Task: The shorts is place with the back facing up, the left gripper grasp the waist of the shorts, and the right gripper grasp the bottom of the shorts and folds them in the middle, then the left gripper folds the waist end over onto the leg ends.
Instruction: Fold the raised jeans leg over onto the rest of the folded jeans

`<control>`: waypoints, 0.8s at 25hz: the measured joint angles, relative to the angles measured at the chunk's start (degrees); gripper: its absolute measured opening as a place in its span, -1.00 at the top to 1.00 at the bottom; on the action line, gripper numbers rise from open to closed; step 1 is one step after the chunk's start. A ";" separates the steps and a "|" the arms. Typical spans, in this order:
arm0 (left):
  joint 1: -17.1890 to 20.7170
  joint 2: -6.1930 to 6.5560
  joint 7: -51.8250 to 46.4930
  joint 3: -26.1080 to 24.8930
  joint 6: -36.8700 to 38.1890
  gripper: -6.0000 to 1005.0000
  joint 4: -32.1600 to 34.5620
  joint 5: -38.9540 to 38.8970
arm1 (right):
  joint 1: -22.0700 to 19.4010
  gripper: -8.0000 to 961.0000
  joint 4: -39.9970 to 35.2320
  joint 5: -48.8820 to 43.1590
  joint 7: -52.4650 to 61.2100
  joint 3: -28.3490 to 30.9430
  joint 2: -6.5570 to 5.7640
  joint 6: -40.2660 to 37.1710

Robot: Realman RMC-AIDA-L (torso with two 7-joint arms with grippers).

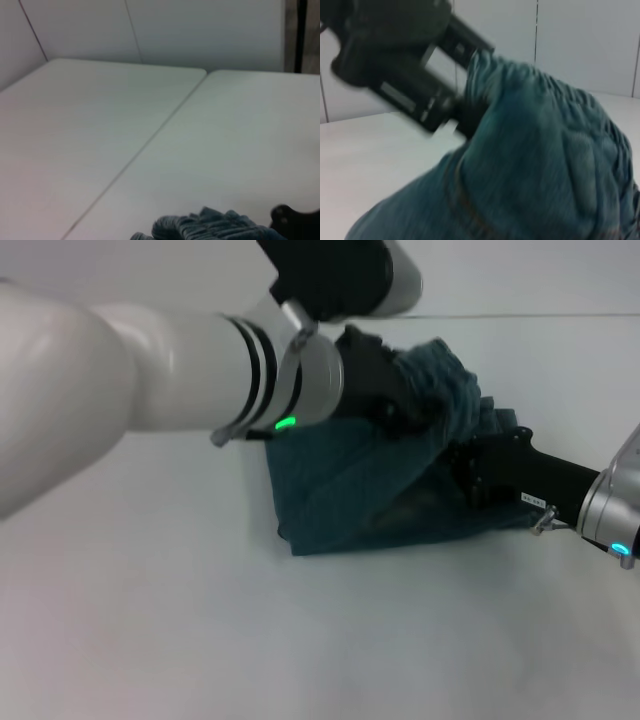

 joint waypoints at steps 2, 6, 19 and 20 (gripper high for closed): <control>0.26 0.00 0.12 1.04 -0.12 -0.01 -1.16 0.40 | -0.01 0.98 -0.02 0.00 0.00 0.01 0.00 0.01; 0.42 0.00 1.02 1.61 -0.74 -0.29 -2.06 0.43 | -0.09 0.98 -0.37 -0.17 0.50 -0.07 0.01 -0.03; 7.00 0.03 6.14 0.29 -3.12 -0.89 4.00 -1.23 | -16.20 0.98 -29.33 -11.88 14.21 -0.56 -0.23 -22.52; 9.18 0.02 7.93 0.09 -4.21 -0.89 4.56 -2.41 | -17.35 0.98 -31.35 -12.06 14.31 0.20 -0.24 -24.89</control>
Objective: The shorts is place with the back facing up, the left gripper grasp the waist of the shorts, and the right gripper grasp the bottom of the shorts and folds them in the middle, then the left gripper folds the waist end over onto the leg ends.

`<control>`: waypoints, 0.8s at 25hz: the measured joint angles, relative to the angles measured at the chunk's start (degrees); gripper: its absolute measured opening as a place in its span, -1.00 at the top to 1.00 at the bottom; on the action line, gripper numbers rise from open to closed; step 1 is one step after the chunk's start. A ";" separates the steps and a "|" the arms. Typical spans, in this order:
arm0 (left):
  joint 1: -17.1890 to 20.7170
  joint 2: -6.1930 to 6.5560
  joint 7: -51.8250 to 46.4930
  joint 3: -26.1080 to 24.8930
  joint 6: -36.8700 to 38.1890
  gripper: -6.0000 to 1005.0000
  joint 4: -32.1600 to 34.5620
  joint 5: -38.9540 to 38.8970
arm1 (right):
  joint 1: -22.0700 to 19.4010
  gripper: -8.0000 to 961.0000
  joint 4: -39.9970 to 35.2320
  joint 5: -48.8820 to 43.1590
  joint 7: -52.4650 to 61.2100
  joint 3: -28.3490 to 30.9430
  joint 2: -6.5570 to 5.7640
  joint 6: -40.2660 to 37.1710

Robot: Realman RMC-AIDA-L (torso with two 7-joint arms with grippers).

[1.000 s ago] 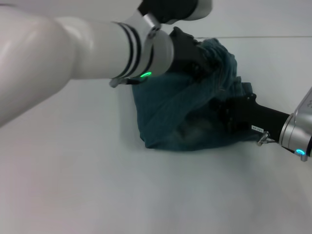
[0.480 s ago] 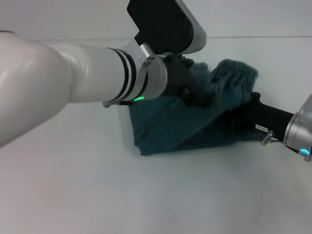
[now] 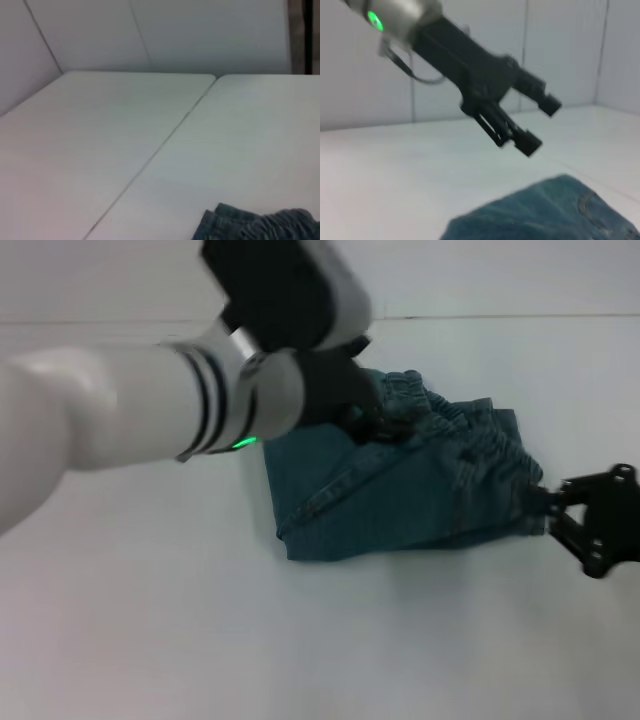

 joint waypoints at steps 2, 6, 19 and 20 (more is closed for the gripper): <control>2.92 -0.01 2.72 -0.44 -1.32 -0.89 0.41 -2.36 | -0.98 0.98 -2.01 -0.17 0.15 1.86 0.03 -3.46; 10.66 -0.01 13.72 -3.40 -4.09 -0.89 0.42 -13.21 | -0.34 0.98 -2.43 -1.13 0.25 4.84 -0.02 -6.02; 16.66 0.42 73.34 -35.37 24.97 -0.88 -37.09 -66.56 | 6.60 0.97 7.81 -2.76 -2.93 4.50 0.46 -1.45; 15.99 0.58 76.71 -38.28 28.01 -0.88 -41.37 -67.00 | 6.81 0.96 8.85 -2.77 -3.59 4.28 0.54 -1.44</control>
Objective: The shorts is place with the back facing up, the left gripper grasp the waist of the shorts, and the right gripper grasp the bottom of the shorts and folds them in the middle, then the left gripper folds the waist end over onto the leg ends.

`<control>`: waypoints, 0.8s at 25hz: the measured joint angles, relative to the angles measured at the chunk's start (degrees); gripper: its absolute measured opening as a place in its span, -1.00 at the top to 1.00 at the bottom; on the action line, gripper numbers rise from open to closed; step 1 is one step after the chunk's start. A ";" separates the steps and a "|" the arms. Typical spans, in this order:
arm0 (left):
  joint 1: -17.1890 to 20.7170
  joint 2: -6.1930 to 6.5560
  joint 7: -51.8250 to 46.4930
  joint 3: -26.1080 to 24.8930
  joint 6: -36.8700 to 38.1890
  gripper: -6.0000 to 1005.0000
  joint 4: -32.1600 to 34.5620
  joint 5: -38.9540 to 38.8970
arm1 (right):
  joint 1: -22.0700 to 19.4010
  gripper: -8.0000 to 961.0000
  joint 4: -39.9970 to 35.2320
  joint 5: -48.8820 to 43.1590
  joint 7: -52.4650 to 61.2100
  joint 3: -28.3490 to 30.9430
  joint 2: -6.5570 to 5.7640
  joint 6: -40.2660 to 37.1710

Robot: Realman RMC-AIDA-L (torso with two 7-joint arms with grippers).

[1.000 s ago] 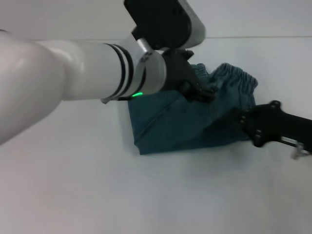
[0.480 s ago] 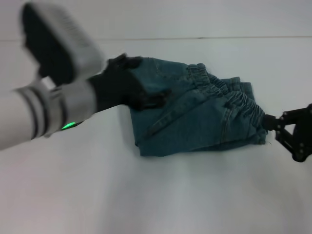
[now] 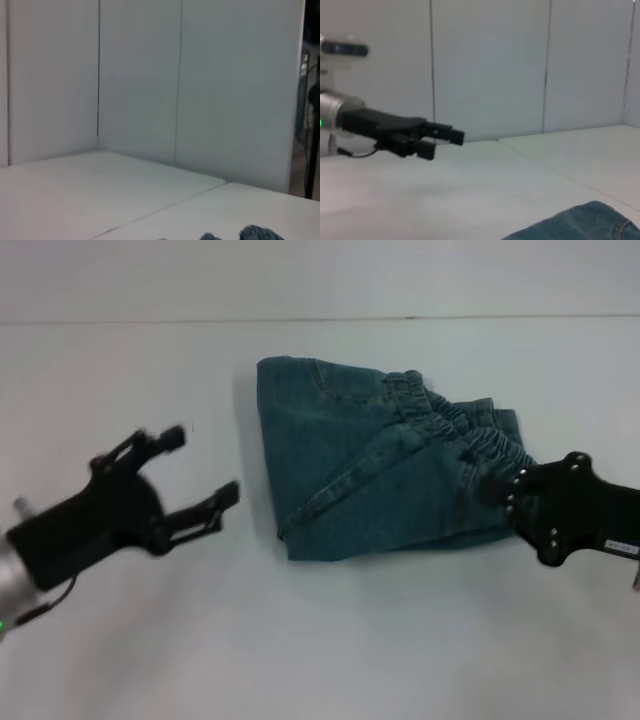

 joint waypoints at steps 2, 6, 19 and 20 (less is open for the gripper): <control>-1.20 0.51 6.80 -5.06 5.58 -0.88 -7.92 0.08 | 0.45 0.94 2.48 -0.05 -2.09 -0.45 -0.04 -0.18; -2.56 2.72 18.64 -11.46 13.67 -0.88 -22.82 0.65 | 0.73 0.84 7.17 -0.05 -7.83 -2.11 -0.06 -0.42; -0.62 3.70 21.69 -17.51 16.75 -0.87 -27.76 8.78 | 1.86 -0.11 15.35 0.59 -16.70 -4.53 0.10 0.26; -0.56 3.64 21.82 -17.87 16.73 -0.87 -27.78 8.78 | 1.88 -0.15 15.49 0.81 -16.81 -4.45 0.09 0.44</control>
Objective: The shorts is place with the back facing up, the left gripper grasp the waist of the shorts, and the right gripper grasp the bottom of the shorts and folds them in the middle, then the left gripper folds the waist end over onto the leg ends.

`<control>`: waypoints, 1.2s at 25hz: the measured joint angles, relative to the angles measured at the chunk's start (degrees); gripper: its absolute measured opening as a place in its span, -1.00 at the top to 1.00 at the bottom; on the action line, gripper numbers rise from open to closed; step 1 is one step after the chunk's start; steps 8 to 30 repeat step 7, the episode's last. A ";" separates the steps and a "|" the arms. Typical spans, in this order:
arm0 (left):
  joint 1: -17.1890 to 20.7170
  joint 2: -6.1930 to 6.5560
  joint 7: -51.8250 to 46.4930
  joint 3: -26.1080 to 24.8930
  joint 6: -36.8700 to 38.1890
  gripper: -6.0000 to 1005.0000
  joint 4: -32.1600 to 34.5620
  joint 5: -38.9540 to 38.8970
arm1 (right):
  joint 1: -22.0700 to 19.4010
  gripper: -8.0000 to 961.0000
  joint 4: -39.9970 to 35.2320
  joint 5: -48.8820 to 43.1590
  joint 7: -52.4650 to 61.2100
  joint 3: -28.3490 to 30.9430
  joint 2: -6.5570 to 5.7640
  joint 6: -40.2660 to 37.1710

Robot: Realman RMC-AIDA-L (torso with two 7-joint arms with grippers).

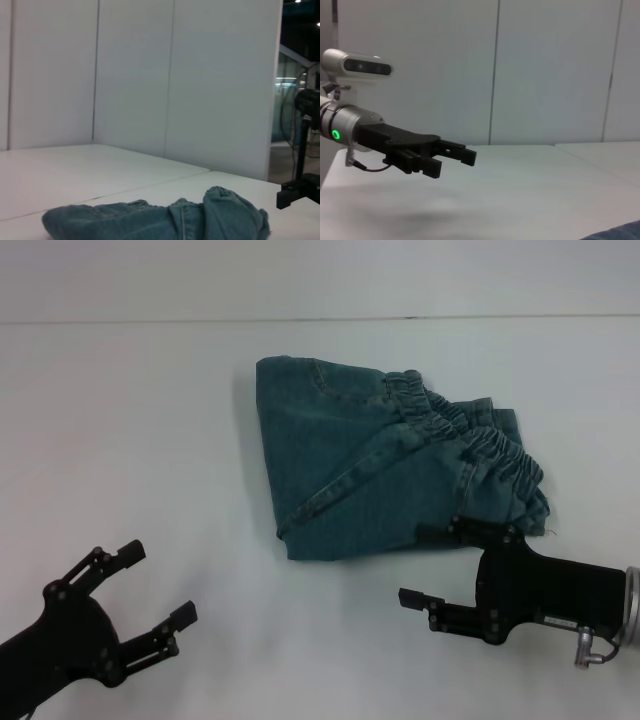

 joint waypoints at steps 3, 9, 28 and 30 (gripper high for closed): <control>0.12 -0.23 0.38 -1.11 -0.02 -0.87 -0.08 0.00 | 0.11 -0.29 0.30 0.64 -0.30 0.31 -0.07 0.93; 0.20 -0.53 0.44 -1.91 -0.27 -0.87 -0.28 -0.31 | 0.25 -0.47 0.33 1.06 -0.33 0.44 -0.09 2.11; 0.20 -0.53 0.44 -1.91 -0.27 -0.87 -0.28 -0.31 | 0.25 -0.47 0.33 1.06 -0.33 0.44 -0.09 2.11; 0.20 -0.53 0.44 -1.91 -0.27 -0.87 -0.28 -0.31 | 0.25 -0.47 0.33 1.06 -0.33 0.44 -0.09 2.11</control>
